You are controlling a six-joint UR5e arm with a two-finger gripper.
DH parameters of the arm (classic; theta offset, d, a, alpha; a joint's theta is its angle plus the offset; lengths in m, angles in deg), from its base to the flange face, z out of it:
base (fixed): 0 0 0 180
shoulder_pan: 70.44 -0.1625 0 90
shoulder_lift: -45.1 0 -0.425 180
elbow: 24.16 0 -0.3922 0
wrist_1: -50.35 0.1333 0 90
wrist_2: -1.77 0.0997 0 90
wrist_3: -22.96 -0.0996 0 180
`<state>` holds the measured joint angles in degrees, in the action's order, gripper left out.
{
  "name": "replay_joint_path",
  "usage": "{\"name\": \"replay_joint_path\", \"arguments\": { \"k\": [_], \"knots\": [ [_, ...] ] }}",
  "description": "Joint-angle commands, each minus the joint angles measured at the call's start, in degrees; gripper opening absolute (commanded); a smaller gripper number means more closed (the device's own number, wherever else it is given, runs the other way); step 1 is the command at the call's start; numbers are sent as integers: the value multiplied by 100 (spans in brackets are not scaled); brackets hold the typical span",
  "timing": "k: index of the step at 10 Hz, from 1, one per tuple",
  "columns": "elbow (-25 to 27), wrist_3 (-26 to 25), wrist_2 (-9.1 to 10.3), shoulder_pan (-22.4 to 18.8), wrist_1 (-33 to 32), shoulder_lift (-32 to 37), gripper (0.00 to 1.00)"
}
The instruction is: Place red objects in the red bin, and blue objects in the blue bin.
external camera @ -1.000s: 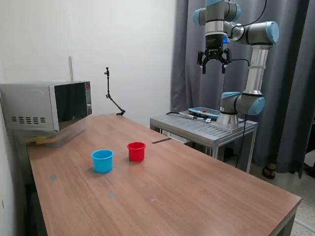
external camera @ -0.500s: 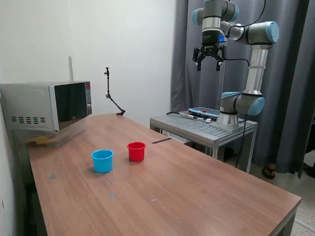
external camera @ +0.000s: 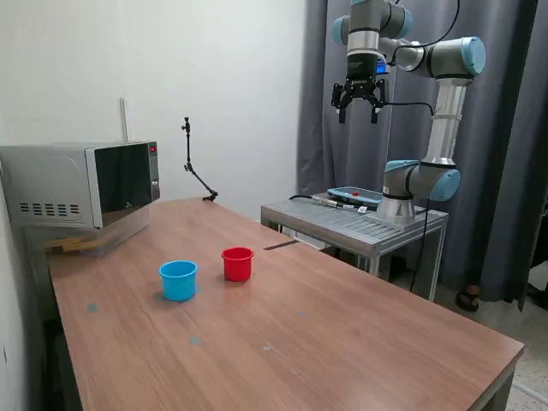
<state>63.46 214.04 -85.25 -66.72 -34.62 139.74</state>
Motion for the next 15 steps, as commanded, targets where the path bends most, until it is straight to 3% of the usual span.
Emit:
{"name": "replay_joint_path", "arguments": {
  "k": [1,15],
  "knots": [
    [0,0,0,23,-11,1,100],
    [114,9,0,5,15,89,100]
  ]
}}
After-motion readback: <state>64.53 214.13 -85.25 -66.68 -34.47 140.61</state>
